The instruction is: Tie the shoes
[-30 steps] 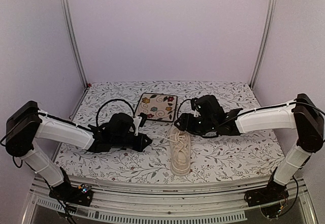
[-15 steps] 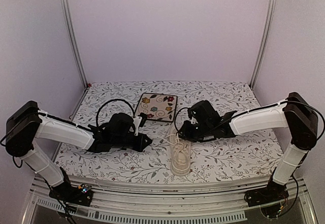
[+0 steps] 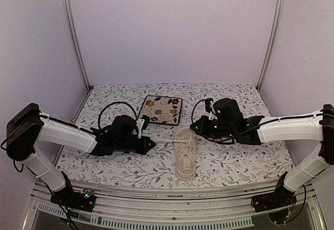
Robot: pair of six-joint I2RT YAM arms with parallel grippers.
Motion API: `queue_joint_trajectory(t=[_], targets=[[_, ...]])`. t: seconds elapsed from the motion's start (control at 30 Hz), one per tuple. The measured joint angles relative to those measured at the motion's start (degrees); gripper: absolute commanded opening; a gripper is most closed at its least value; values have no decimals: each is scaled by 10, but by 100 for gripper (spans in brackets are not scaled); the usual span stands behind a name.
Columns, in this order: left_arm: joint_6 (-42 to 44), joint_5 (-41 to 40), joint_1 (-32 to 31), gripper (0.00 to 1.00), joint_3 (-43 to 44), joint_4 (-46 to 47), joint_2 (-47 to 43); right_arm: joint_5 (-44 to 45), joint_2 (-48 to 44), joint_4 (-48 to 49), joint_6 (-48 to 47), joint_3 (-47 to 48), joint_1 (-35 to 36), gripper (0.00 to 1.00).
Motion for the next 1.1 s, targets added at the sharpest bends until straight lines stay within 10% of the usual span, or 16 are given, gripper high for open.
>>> queue_joint_trajectory(t=[0.6,1.1], targets=[[32,84,74,0,115,-15,130,-125,-83,181,-205,-110,32,3],[78,151,107,0,202,-26,174,-324,165,143,-357,6,111,4]])
